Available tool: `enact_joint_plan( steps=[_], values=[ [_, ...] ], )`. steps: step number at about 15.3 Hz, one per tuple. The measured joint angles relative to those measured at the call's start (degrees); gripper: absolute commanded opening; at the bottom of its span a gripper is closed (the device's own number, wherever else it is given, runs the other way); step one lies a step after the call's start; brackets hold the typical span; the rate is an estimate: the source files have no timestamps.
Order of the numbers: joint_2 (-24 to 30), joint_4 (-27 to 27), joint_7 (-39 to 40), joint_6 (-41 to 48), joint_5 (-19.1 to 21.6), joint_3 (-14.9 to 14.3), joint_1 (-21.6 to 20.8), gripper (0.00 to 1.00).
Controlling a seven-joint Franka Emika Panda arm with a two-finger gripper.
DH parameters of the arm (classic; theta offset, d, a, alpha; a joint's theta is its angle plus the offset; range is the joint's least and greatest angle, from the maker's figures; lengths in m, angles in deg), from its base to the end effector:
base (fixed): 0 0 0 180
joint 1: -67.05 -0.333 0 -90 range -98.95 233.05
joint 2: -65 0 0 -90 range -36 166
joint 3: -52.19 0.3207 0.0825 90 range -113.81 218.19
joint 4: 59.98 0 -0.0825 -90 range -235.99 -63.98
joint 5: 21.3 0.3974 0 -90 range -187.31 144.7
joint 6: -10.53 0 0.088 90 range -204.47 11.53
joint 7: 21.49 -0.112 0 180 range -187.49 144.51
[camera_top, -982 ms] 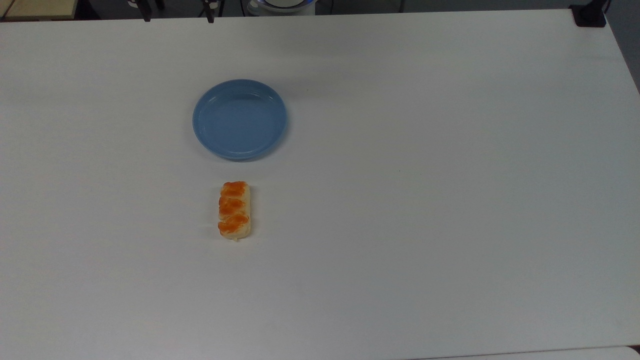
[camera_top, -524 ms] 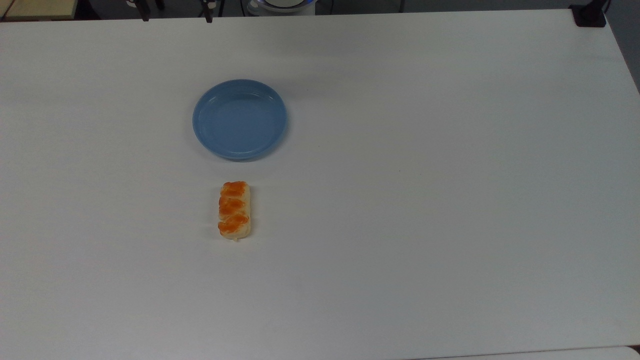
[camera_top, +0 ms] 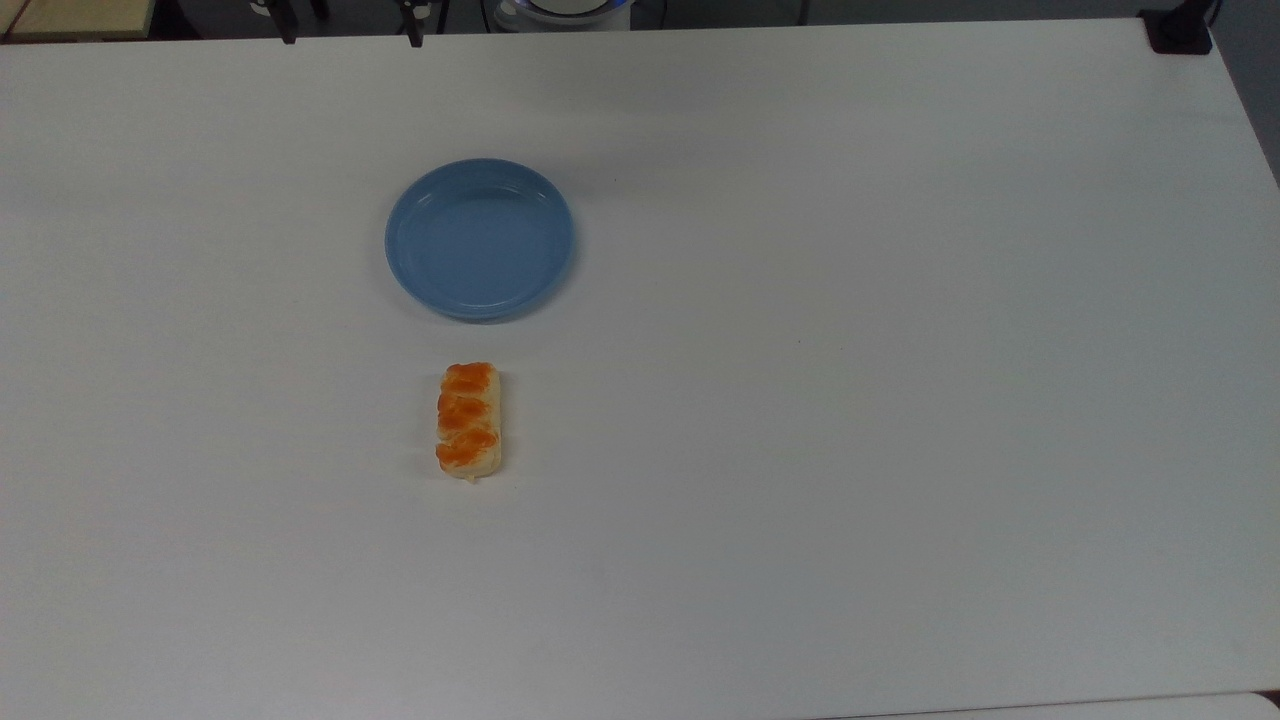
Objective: Put the bread on a plate
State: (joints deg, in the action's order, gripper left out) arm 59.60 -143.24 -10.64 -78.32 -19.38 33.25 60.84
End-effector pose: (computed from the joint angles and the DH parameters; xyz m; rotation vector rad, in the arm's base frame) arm 0.5829 -0.1177 0.6274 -3.1400 0.0479 -0.0138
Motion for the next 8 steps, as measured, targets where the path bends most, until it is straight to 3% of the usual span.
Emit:
enact_joint_plan(
  steps=[8],
  values=[
    [-3.38, -2.42, 0.0, -12.73, 0.0, 0.28, -0.18, 1.0]
  ],
)
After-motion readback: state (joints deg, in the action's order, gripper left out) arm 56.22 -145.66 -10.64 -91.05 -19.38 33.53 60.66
